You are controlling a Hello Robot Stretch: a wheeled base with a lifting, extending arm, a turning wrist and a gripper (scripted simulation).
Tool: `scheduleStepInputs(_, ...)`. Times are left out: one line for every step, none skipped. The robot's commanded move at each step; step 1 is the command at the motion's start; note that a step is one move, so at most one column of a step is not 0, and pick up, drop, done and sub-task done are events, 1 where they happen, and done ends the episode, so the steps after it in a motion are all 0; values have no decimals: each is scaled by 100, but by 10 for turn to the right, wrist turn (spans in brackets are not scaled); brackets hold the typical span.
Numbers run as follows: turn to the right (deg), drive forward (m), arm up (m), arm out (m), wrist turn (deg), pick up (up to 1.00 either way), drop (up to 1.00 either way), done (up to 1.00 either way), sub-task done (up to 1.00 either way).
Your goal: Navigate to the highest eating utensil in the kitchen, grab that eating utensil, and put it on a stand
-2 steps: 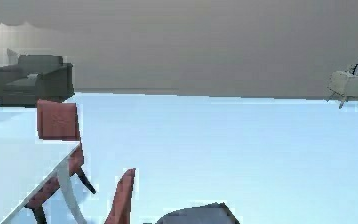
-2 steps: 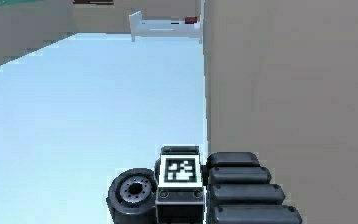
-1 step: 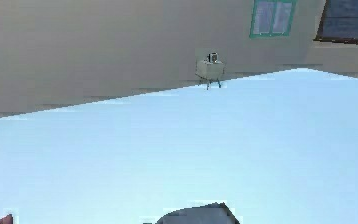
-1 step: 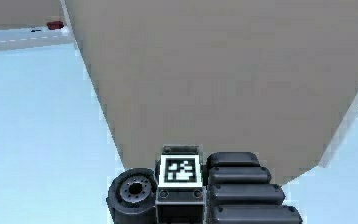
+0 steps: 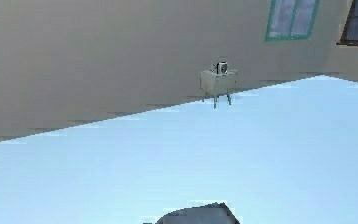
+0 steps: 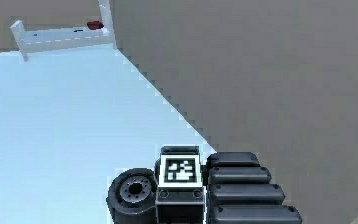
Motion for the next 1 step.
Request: scheduleStepInputs(30,0,0,0,0,0,0,0,0)
